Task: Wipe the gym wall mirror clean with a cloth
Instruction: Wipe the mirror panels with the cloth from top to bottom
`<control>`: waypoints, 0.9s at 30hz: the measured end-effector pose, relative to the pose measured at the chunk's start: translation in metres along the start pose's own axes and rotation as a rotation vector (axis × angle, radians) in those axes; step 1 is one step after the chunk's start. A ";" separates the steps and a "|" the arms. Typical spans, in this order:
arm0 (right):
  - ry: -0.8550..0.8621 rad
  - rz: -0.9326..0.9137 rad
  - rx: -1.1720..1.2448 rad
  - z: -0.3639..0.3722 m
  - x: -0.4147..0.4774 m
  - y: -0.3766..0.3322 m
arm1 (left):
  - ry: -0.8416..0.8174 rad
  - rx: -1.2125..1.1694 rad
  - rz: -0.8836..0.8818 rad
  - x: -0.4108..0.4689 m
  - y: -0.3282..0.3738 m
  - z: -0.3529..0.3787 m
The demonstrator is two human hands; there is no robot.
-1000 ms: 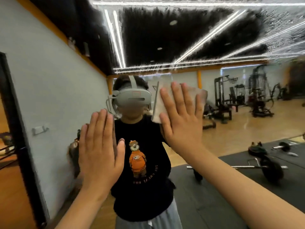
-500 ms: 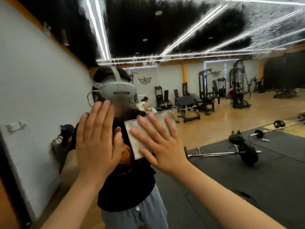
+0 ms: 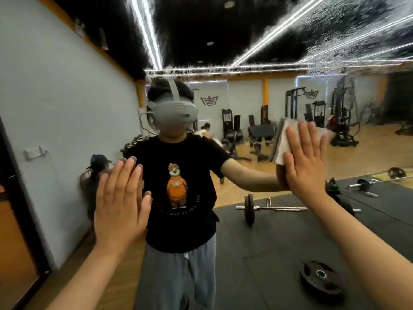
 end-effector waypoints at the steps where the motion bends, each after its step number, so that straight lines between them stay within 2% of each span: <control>1: -0.002 0.006 -0.003 -0.001 0.000 0.008 | 0.003 0.012 -0.003 -0.001 0.000 0.001; 7: 0.047 0.040 0.006 0.006 -0.009 -0.001 | -0.021 0.048 -0.013 -0.001 0.001 0.001; 13: 0.004 -0.026 0.007 0.017 -0.063 -0.022 | -0.052 0.034 -0.023 -0.001 0.001 0.000; 17: 0.044 0.027 0.020 0.026 -0.074 -0.035 | -0.040 0.025 -0.022 -0.003 -0.001 0.002; 22: 0.105 0.073 0.027 0.031 -0.061 -0.047 | 0.081 -0.015 -0.009 -0.004 -0.005 0.005; 27: 0.136 0.046 0.061 0.036 -0.029 -0.126 | 0.165 -0.133 0.002 -0.019 -0.006 -0.003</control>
Point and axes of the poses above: each hand's wrist, its own x-axis towards the middle knuckle, its own z-axis out of the palm, y = z × x, the point moved 4 cm from there along x, towards the middle knuckle, and after that the axes turned 2 degrees about x, right-handed, at the moved point
